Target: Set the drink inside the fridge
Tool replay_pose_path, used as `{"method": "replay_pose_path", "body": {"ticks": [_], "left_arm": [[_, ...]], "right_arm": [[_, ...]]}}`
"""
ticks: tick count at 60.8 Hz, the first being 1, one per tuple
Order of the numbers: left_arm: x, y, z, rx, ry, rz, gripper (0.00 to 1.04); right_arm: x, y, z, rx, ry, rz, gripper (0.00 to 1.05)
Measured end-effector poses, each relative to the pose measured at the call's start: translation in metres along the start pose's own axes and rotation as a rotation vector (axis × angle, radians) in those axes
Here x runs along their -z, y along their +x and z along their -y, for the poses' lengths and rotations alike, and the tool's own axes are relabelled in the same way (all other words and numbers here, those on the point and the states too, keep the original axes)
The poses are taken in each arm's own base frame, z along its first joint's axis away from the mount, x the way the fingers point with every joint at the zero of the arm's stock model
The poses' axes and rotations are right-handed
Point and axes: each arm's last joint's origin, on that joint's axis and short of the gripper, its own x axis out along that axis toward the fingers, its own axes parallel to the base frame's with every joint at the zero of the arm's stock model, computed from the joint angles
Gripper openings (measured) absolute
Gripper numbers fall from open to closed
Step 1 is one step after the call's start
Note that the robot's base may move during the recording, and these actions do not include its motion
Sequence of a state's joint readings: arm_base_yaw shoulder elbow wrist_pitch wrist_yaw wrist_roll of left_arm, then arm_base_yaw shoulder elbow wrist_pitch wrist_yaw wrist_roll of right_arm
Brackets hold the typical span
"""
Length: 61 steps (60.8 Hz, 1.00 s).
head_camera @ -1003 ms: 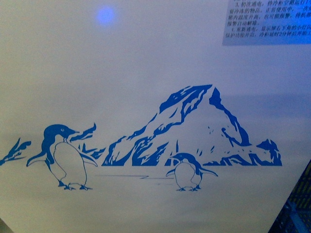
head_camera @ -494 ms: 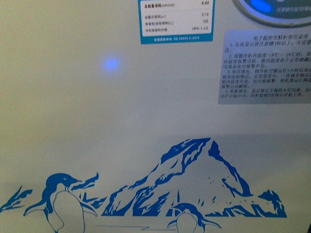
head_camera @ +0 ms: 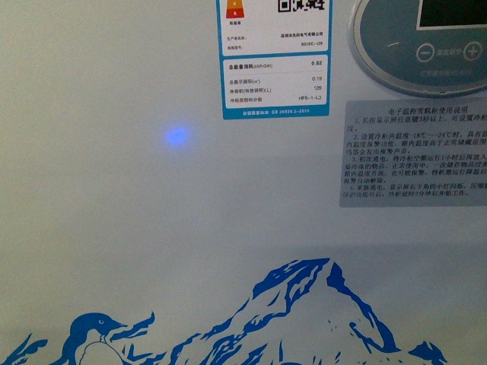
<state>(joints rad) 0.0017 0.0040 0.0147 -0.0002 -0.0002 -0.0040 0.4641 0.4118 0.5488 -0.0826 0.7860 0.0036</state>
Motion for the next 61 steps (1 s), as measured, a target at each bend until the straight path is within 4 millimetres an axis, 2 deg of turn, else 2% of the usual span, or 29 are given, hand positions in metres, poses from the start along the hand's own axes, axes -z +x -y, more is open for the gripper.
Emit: {"method": "replay_pose_path", "body": {"ticks": [13, 32, 61], "left_arm": [[0.0, 0.0, 0.0, 0.0, 0.0, 0.0, 0.97], [0.0, 0.0, 0.0, 0.0, 0.0, 0.0, 0.97], [0.0, 0.0, 0.0, 0.0, 0.0, 0.0, 0.97]], "right_arm": [[0.006, 0.0, -0.003, 0.08, -0.016, 0.013, 0.36], [0.016, 0.0, -0.003, 0.107, -0.072, -0.027, 0.36], [0.015, 0.0, -0.002, 0.11, -0.067, -0.026, 0.36]]}}
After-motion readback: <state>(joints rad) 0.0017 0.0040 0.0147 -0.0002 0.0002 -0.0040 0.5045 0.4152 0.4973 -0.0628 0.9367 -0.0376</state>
